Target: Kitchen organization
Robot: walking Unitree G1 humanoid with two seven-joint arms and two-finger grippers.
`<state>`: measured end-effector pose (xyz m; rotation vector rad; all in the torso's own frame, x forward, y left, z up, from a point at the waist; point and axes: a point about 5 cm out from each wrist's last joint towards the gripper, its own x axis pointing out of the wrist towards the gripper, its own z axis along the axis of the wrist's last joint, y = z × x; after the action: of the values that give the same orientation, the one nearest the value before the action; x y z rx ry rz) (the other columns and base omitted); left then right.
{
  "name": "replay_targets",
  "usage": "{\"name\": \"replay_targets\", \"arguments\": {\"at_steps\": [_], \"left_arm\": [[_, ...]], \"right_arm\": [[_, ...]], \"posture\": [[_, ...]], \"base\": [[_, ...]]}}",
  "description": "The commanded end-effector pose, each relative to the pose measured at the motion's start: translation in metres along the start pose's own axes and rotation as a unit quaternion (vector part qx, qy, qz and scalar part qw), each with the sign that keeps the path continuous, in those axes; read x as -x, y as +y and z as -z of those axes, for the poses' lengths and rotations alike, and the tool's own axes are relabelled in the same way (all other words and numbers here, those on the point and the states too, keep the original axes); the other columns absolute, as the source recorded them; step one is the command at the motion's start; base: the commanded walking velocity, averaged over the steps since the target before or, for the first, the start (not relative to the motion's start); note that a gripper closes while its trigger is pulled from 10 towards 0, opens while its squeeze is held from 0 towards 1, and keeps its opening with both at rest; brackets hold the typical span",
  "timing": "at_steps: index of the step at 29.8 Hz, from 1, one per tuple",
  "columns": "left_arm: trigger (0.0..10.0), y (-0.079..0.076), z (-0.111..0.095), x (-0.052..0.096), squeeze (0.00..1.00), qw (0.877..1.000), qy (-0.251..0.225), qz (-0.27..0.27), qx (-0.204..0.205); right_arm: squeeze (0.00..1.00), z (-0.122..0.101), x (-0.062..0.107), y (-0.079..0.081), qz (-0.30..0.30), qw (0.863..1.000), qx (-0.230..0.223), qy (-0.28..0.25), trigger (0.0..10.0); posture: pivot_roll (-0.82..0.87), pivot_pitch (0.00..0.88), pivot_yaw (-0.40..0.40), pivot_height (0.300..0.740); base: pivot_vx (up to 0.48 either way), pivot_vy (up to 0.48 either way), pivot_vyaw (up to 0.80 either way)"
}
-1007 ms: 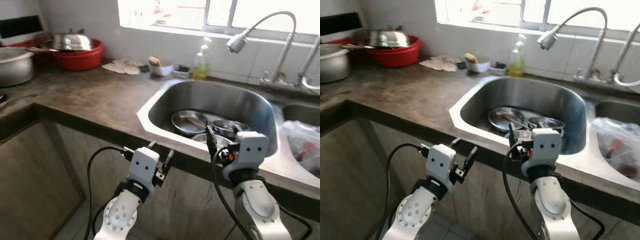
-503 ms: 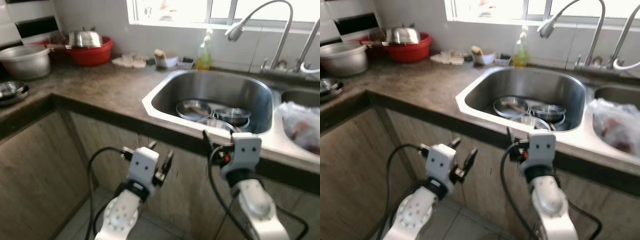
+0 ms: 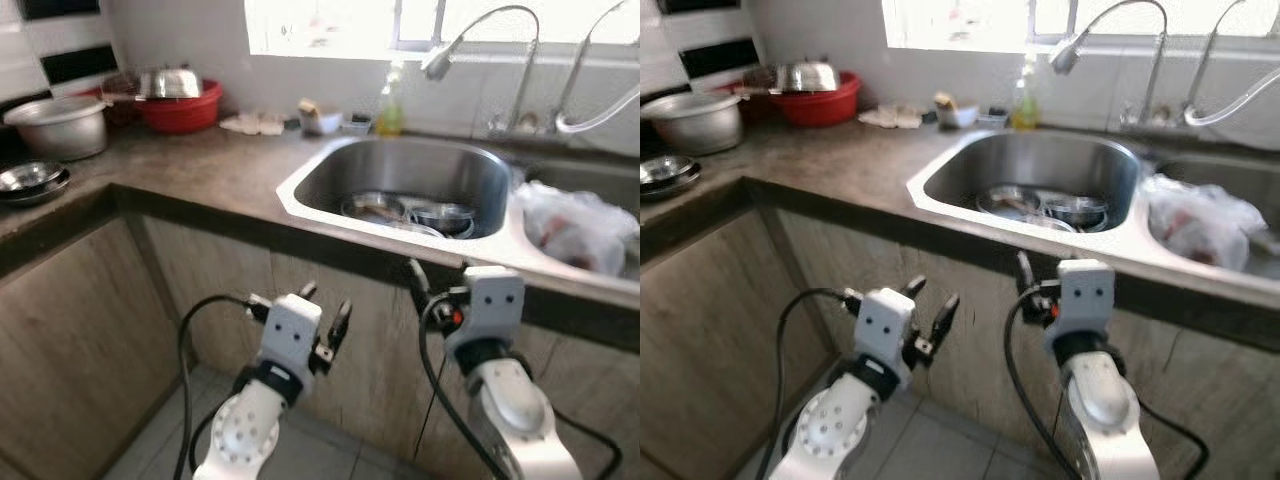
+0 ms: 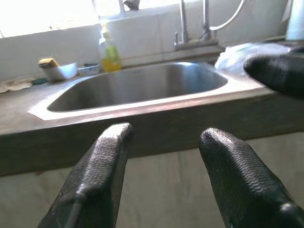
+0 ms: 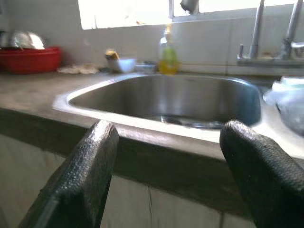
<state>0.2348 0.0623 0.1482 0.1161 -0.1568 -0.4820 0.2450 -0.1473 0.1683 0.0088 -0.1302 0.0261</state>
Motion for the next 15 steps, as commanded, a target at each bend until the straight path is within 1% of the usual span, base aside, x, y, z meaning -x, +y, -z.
{"name": "replay_targets", "arguments": {"at_steps": [1,14,15], "left_arm": [[10.0,0.0056,0.0015,0.0012,0.0,1.0,0.008,-0.01,-0.006],[10.0,0.0068,0.0,-0.0003,0.0,1.0,0.005,-0.013,-0.014],[10.0,0.0067,-0.0003,-0.0003,0.0,1.0,0.005,-0.014,-0.016]], "right_arm": [[0.0,-0.0049,-0.0012,0.0048,-0.011,1.0,-0.006,-0.01,10.0],[0.0,-0.0051,-0.0017,0.0059,-0.021,1.0,0.008,-0.012,10.0],[0.0,-0.005,-0.0014,0.006,-0.022,1.0,0.009,-0.012,10.0]], "posture": [[0.02,0.008,-0.021,0.74],[0.02,0.006,-0.021,0.74],[0.02,0.006,-0.021,0.74]], "base": [[0.0,0.0,0.0],[0.0,0.0,0.0],[0.0,0.0,0.8]]}}
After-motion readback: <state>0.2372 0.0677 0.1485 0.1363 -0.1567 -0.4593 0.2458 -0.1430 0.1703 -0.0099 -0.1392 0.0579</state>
